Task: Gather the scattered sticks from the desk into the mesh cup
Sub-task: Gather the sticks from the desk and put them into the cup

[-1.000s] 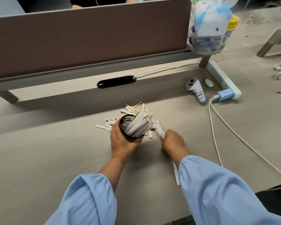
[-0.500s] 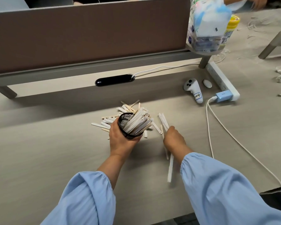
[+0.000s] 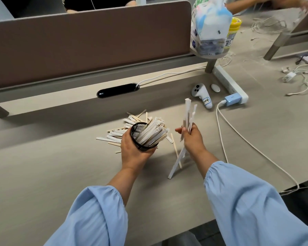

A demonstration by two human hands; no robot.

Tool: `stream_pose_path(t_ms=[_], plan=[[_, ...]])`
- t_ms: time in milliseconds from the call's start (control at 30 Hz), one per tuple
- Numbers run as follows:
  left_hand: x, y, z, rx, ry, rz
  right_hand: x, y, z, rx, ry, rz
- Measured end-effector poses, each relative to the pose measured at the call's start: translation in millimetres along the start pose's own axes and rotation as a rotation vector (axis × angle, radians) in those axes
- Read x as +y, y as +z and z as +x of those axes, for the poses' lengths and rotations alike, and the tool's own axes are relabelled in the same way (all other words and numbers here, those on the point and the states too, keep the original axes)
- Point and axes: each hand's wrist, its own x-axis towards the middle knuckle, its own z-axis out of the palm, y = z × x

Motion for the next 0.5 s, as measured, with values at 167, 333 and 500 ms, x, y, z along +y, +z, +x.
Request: stream_pose_path(t_ms=[167,333,500], plan=[[1.0,-11.8,-0.7,0.025,0.001,0.015,-8.8,11.7,2.0,0.031,-0.02,0.146],[-7.8,-18.2,1.1,0.027,-0.017,0.008,-23.9,16.7,6.4,0.086,-0.122,0.155],[-10.2,-18.2,4.6,0.034,-0.023,0.036,-34.8,15.8,16.5,0.068,-0.138,0.21]])
